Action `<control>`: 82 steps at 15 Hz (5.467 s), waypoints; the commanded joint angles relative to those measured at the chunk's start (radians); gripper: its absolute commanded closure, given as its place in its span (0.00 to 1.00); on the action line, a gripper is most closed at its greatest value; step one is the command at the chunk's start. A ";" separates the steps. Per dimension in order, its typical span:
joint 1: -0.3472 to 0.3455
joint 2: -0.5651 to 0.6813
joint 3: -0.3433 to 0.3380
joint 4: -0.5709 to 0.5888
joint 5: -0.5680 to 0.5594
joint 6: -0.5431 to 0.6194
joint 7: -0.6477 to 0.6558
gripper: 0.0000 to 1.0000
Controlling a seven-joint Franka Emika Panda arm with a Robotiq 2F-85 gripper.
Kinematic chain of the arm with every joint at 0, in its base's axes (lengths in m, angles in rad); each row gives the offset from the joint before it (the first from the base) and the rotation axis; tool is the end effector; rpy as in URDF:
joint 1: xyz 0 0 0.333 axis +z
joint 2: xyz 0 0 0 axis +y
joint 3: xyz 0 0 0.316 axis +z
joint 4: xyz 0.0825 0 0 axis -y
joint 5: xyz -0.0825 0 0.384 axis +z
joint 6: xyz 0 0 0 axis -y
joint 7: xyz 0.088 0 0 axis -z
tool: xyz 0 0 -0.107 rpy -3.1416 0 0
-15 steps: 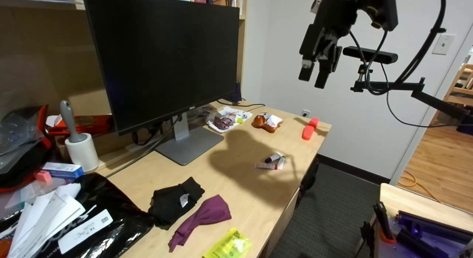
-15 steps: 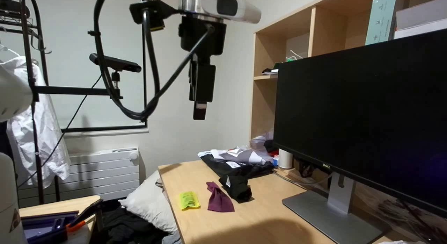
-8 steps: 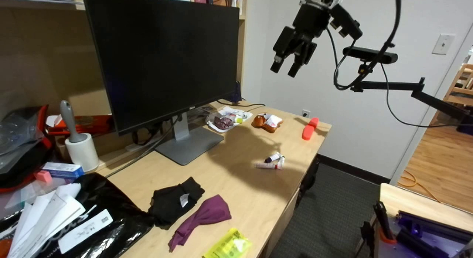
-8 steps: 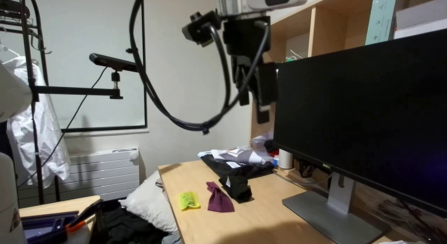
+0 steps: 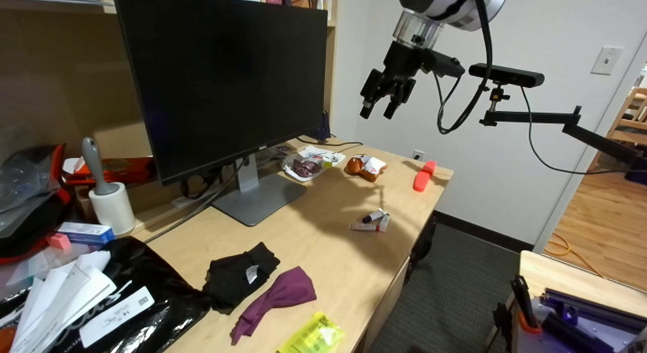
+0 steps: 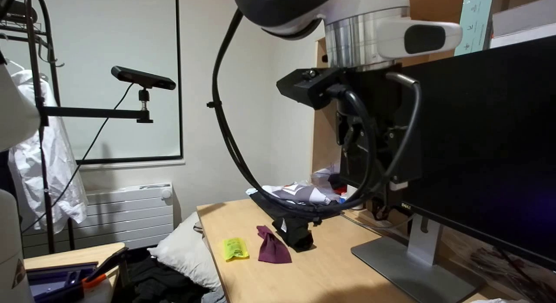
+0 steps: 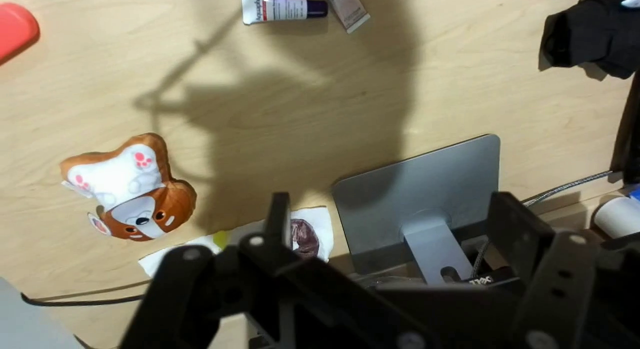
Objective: Move the stuffed toy away from the computer
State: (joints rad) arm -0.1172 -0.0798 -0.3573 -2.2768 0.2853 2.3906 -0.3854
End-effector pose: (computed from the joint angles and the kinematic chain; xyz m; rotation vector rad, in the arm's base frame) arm 0.4666 -0.2386 0.4060 -2.9431 0.4175 -0.4015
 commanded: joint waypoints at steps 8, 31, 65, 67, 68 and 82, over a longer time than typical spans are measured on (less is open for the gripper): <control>-0.048 0.215 0.051 0.134 0.032 0.070 -0.040 0.00; -0.317 1.159 0.035 1.371 -0.253 -0.601 0.263 0.00; -0.367 1.223 0.113 1.371 -0.265 -0.573 -0.331 0.00; -0.371 1.233 0.121 1.377 -0.244 -0.553 -0.331 0.00; -0.379 1.240 0.130 1.382 -0.225 -0.545 -0.328 0.00; -0.405 1.272 0.166 1.352 -0.164 -0.290 -0.344 0.61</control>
State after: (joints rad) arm -0.5099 1.1910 -0.2018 -0.9255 0.1079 2.0798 -0.7201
